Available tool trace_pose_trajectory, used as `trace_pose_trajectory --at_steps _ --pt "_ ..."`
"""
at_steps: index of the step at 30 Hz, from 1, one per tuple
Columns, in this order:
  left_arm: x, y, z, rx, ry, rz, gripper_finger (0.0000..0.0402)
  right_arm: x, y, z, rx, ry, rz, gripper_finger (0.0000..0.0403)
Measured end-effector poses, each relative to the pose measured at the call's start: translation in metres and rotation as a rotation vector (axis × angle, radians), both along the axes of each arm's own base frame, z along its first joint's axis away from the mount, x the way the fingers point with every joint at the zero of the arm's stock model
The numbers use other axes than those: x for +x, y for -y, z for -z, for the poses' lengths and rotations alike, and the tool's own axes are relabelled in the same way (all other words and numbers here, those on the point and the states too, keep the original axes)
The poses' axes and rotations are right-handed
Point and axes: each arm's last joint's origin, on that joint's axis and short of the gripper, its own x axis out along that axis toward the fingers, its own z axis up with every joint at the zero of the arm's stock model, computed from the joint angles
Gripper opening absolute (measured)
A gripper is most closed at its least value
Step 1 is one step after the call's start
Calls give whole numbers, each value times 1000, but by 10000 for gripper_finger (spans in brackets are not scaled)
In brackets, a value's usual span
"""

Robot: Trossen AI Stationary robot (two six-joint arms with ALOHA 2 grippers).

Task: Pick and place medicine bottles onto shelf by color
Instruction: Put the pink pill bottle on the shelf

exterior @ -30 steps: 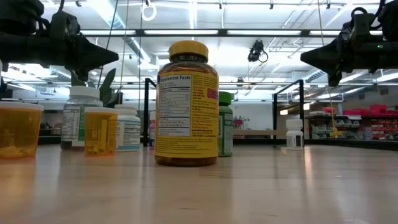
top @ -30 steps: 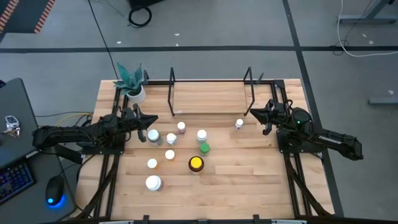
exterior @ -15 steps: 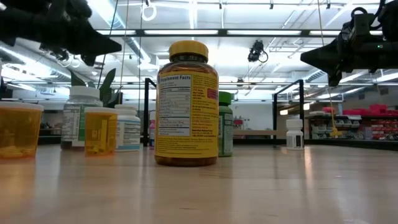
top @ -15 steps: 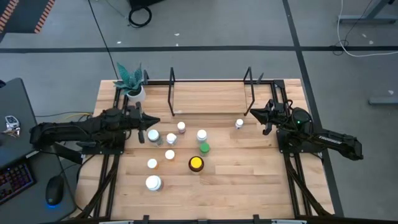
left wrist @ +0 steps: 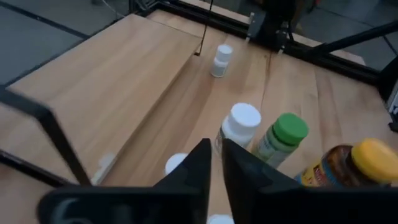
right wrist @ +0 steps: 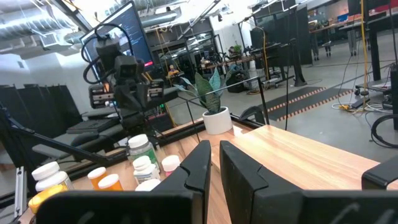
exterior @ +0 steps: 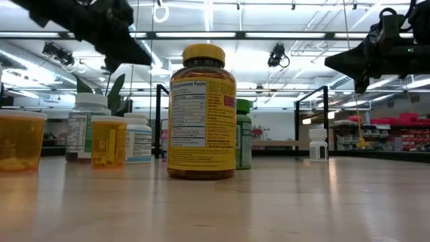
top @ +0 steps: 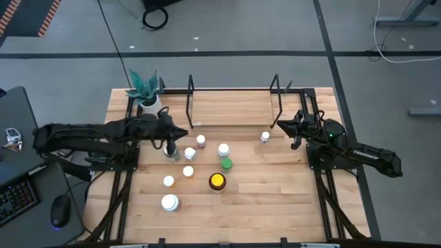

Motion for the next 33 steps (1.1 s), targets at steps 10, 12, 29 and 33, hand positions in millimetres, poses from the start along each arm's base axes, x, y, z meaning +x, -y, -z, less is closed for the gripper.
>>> trace_pose_trajectory --at_steps 10,12,29,33 --pt "21 2 2 -69 -85 -4 111 0 0 0 0 0 0 42" --pt "25 0 -5 -108 -96 2 110 0 0 0 0 0 0 42" --pt "104 -9 -29 65 -568 219 99 0 0 0 0 0 0 42" --pt "118 -11 -24 88 -646 256 115 0 0 0 0 0 0 42"
